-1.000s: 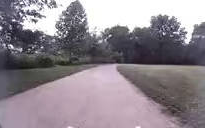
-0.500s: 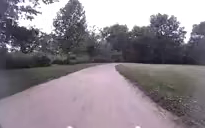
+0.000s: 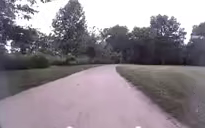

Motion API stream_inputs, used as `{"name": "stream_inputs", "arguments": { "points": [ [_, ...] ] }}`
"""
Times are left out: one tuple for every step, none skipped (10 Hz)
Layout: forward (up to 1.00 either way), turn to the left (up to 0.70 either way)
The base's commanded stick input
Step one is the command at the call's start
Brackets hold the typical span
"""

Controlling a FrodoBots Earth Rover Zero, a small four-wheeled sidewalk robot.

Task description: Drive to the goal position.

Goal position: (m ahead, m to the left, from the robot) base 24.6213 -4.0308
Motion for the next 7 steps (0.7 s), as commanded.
{"name": "stream_inputs", "arguments": {
  "points": [
    [0.70, 0.00],
    [0.70, 0.00],
    [0.70, 0.00],
    [0.70, 0.00],
    [0.70, 0.00],
    [0.70, 0.00],
    [0.70, 0.00]
  ]
}}
